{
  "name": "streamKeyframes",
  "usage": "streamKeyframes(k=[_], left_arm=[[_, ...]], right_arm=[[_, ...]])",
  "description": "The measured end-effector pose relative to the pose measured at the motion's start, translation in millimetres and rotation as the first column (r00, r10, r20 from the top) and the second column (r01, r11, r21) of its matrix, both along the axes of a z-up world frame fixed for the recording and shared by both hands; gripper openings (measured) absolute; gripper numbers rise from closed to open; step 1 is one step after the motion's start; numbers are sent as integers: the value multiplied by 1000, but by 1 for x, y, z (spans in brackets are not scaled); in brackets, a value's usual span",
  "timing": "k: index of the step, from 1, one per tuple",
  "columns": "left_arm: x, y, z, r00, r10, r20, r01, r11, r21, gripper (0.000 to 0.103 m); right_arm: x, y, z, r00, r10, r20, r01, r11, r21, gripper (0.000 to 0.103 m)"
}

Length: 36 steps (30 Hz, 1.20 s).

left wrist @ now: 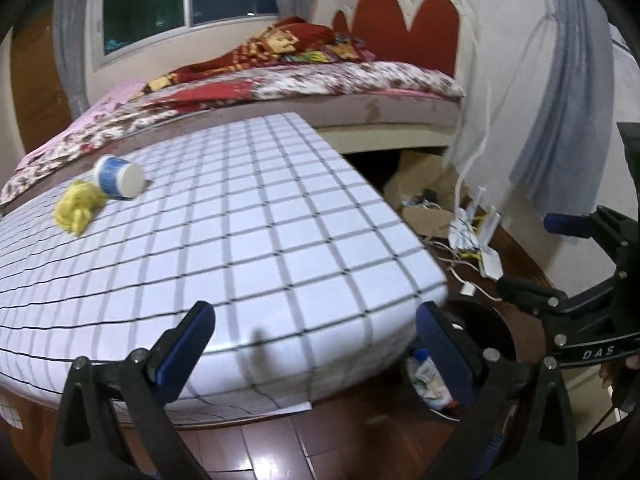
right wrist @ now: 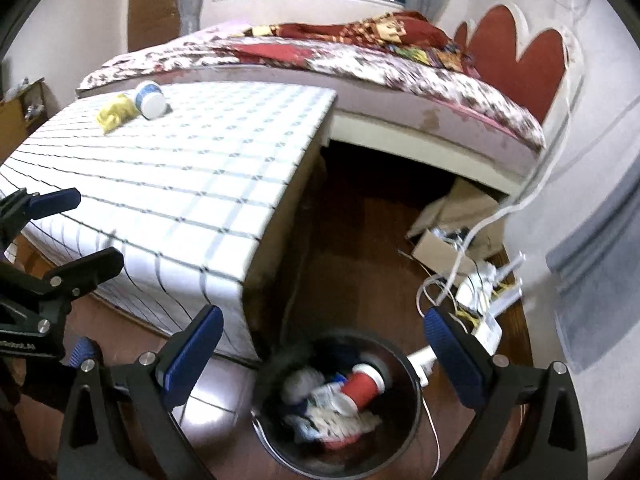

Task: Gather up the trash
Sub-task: 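Withdraw both tools from the bin toward the yellow cloth and blue cup, then grasp the yellow cloth with the left tool while the right tool grasps the blue cup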

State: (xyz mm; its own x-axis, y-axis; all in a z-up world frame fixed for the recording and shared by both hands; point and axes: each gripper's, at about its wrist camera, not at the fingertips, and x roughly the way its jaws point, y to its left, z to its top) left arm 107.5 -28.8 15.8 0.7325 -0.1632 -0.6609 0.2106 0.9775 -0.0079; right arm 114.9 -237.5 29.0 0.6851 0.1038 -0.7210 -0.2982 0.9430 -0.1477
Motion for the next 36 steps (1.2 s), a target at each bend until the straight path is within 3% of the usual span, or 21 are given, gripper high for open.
streamKeyframes(k=[11, 17, 22, 26, 30, 34, 36], left_arm=[[21, 90, 15, 984, 167, 55, -168, 986, 16, 101], [45, 160, 22, 957, 276, 89, -282, 957, 66, 101], [87, 222, 19, 928, 363, 78, -370, 924, 94, 101], [124, 258, 8, 920, 389, 46, -391, 916, 86, 100], [162, 285, -3, 925, 380, 10, -380, 923, 68, 96], [185, 294, -11, 936, 352, -4, -350, 933, 80, 94], [193, 295, -14, 942, 335, -10, -333, 939, 86, 94]], right_arm=[[32, 67, 27, 995, 82, 64, -88, 992, 86, 102], [62, 111, 35, 985, 139, 99, -153, 976, 154, 102], [107, 167, 27, 979, 198, 54, -204, 966, 156, 102], [150, 220, 23, 962, 271, 33, -273, 948, 166, 102], [192, 279, 12, 931, 366, -11, -361, 921, 146, 90], [224, 322, -3, 905, 423, -44, -415, 901, 122, 88], [240, 340, -11, 892, 448, -67, -439, 891, 115, 80]])
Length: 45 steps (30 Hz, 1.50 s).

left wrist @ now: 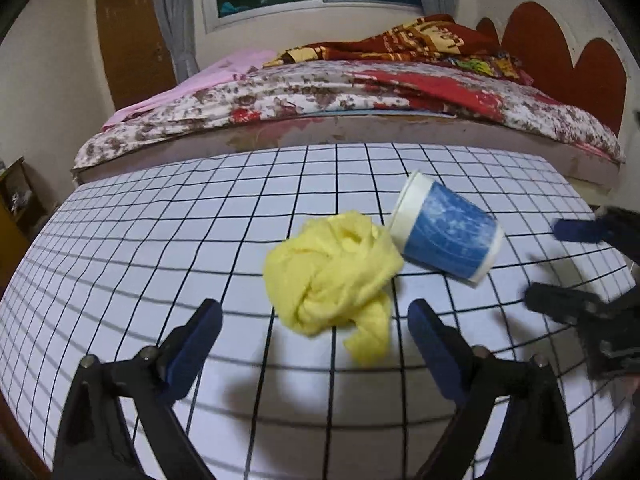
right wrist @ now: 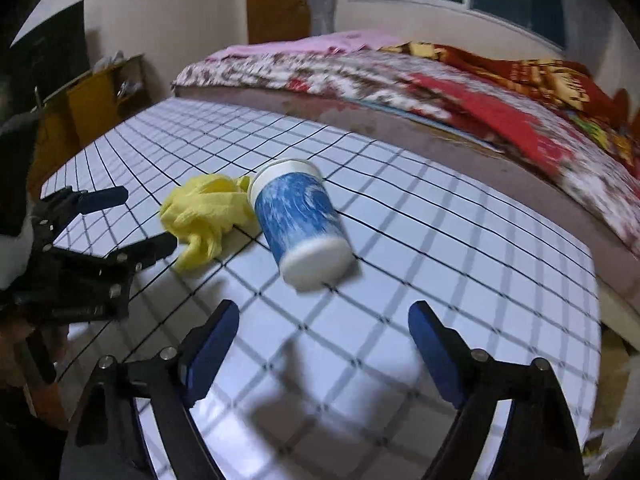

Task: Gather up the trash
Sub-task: 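Grasp the yellow cloth with the left tool while the right tool grasps the blue cup, then carry the yellow cloth and blue cup over the black bin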

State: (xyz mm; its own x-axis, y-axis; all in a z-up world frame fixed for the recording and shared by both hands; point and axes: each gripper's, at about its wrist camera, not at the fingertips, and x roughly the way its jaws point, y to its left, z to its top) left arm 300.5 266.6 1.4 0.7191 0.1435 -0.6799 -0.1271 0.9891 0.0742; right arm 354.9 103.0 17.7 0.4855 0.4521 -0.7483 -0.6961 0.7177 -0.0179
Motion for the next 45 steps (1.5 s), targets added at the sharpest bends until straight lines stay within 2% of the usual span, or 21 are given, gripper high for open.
streamKeyframes(k=[2, 6, 7, 10, 12, 14, 16, 21, 25, 32, 38, 42, 45], left_arm=[[7, 3, -3, 1000, -14, -4, 14, 1000, -8, 93], [20, 10, -6, 999, -41, -16, 40, 998, -54, 89], [25, 10, -7, 999, -49, -24, 47, 997, -67, 88], [38, 10, -16, 996, -64, -57, 58, 993, -106, 79], [44, 8, -24, 994, -74, -84, 65, 991, -114, 68], [44, 6, -26, 993, -80, -90, 68, 989, -131, 47], [36, 5, -21, 995, -78, -66, 67, 985, -159, 41], [8, -17, -2, 994, -108, -14, 106, 988, -111, 38], [-18, -31, 14, 992, -120, 32, 122, 987, -100, 37], [-39, -50, 18, 989, -147, 33, 150, 982, -113, 37], [-60, -70, 19, 984, -176, 37, 179, 978, -103, 37], [-79, -80, 27, 981, -182, 61, 188, 975, -119, 37], [-96, -96, 35, 976, -199, 88, 207, 973, -103, 37]], right_arm=[[15, 13, -7, 1000, 22, -17, -22, 1000, 1, 74], [38, 25, -17, 995, 87, -57, -86, 996, 26, 70], [41, 26, -19, 993, 94, -70, -92, 995, 36, 63], [48, 19, -18, 991, 86, -100, -79, 994, 78, 62], [50, 15, -18, 994, 54, -98, -47, 996, 70, 61], [48, 6, -17, 995, 2, -104, 5, 998, 68, 60], [43, -3, -14, 995, -31, -97, 39, 996, 78, 60], [21, -24, -5, 994, -98, -39, 100, 993, 61, 59], [-2, -47, 7, 991, -133, -2, 133, 989, 59, 59], [-36, -77, 14, 989, -150, 17, 149, 988, 40, 56], [-70, -100, 30, 983, -161, 93, 157, 986, 47, 55], [-96, -126, 42, 975, -179, 134, 175, 984, 45, 55], [-116, -150, 51, 965, -212, 157, 205, 977, 62, 55]])
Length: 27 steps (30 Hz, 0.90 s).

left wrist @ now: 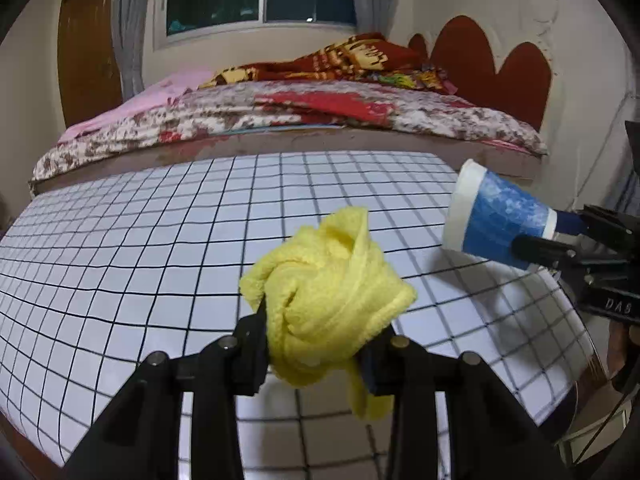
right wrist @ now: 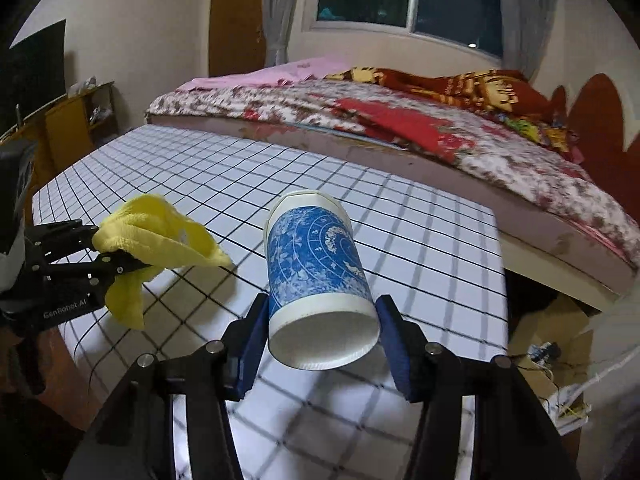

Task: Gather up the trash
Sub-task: 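Carry the yellow cloth and blue cup over the black bin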

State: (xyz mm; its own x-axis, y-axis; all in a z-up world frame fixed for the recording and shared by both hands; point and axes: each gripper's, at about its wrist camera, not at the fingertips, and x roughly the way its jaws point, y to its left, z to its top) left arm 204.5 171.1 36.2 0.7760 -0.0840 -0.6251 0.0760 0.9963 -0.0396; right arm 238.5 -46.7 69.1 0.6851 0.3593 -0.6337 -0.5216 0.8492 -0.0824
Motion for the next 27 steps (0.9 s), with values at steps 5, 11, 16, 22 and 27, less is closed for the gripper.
streamKeyframes(k=[5, 11, 16, 22, 27], left_arm=[[-24, -28, 7, 999, -23, 35, 22, 1000, 8, 37], [-47, -65, 10, 996, -66, 51, 66, 998, -3, 37], [-63, -100, 11, 992, -117, 56, 117, 993, -6, 37], [-74, -137, 10, 985, -165, 52, 166, 986, -11, 37], [-81, -167, 8, 978, -207, 41, 207, 978, -1, 37]], right_arm=[[-30, -44, 12, 998, -65, 21, 64, 997, 48, 55], [-66, -91, 19, 991, -129, 32, 127, 989, 76, 55], [-95, -133, 20, 984, -178, 24, 175, 980, 91, 55], [-123, -183, 16, 969, -248, 22, 243, 961, 131, 55], [-133, -207, 8, 960, -280, 3, 277, 951, 140, 55]])
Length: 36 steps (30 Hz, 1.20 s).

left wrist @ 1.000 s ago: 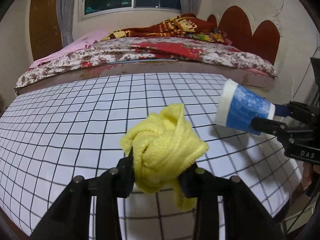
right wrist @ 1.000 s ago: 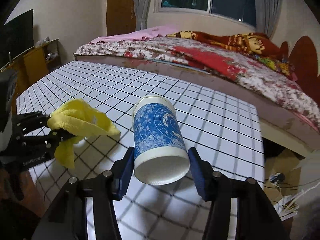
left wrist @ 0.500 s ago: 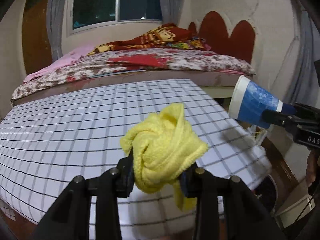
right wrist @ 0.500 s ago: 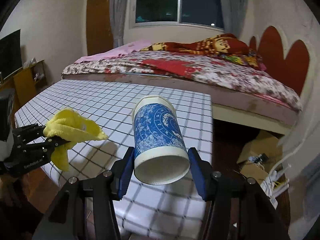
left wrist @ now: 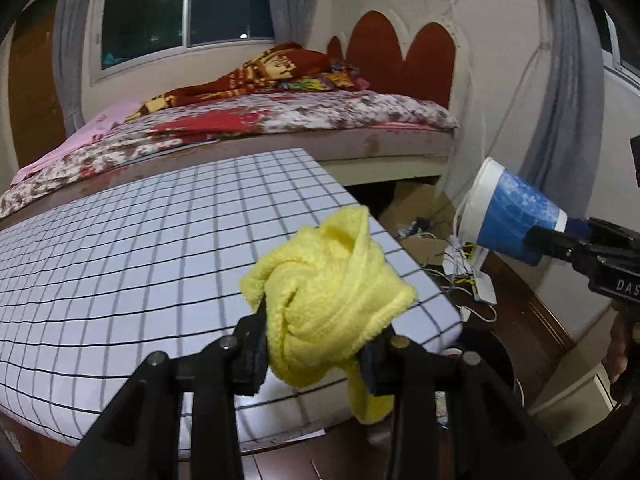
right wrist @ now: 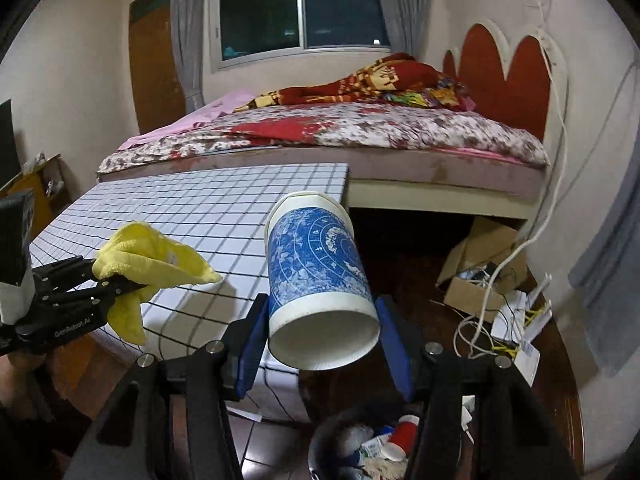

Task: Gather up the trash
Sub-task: 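Carry the yellow cloth and blue cup over the black bin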

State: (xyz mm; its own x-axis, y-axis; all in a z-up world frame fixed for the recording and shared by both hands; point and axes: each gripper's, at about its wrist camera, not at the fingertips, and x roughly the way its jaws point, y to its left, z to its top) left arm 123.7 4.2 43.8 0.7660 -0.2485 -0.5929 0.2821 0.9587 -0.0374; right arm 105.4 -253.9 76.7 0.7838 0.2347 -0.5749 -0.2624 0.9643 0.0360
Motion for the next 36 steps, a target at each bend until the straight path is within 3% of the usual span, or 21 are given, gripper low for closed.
streamKeyframes(k=[17, 36], left_arm=[[-21, -85, -6, 990, -143, -21, 143, 990, -6, 37], [-43, -150, -37, 962, -252, -104, 249, 968, -37, 37]], right_arm=[[-33, -76, -21, 991, -124, -40, 125, 992, 8, 56], [-49, -128, -51, 970, -215, -115, 218, 976, 13, 56]])
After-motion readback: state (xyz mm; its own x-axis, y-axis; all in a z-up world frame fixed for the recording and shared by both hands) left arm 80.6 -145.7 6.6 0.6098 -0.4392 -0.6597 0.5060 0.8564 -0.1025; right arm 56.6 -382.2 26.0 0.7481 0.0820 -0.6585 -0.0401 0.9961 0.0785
